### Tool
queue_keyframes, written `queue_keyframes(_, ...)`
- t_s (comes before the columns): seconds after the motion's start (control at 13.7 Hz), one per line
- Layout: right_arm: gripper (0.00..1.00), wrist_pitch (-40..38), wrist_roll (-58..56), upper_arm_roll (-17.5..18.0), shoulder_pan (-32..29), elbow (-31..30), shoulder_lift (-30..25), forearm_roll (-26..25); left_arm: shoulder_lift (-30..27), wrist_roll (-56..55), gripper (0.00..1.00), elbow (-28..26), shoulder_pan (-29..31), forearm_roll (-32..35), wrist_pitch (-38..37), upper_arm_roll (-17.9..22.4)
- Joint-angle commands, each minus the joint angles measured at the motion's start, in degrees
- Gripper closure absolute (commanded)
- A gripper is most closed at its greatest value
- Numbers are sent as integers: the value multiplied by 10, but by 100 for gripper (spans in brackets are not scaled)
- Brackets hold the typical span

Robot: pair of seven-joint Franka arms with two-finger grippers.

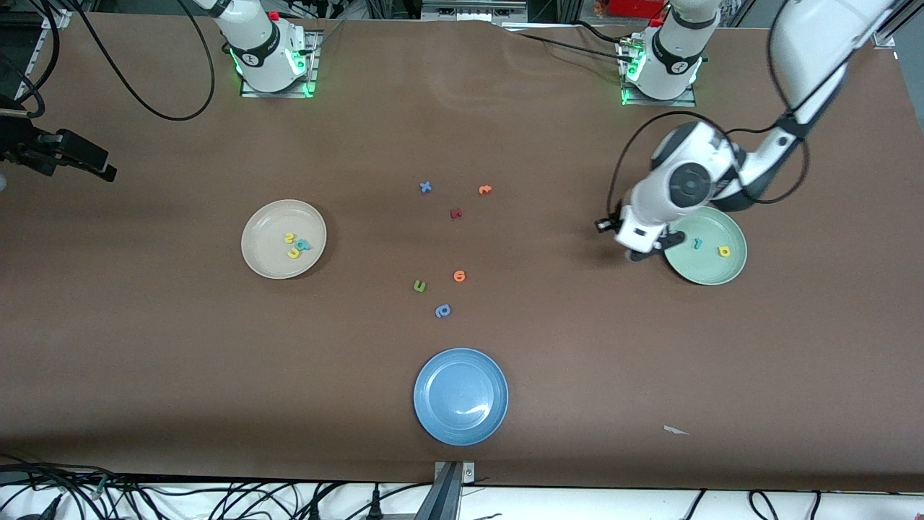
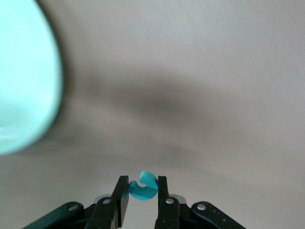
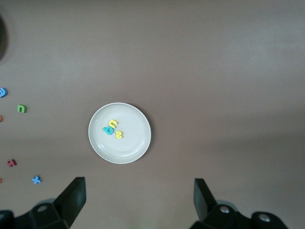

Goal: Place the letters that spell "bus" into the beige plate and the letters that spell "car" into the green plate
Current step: 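Carry the teal c to the green plate with the left gripper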

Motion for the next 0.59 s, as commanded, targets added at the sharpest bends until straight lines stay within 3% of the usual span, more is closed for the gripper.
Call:
queue_keyframes(0.0,0,-4,1,2,8,13,5,-3,-5,109,98,48,101,12,-111,-48)
queue_keyframes(0.15,0,-4,1,1,9,13,5,-4,-2,174,98,62,125,19,-131,-40)
queue_keyframes(0.29,0,-4,1,1,9,13,5,-4,10,206,98,62,128,53,-126,-4)
queue_keyframes(0.51,0,-4,-1,1,10,13,5,-5,52,194,94,62,127,104,-93,14)
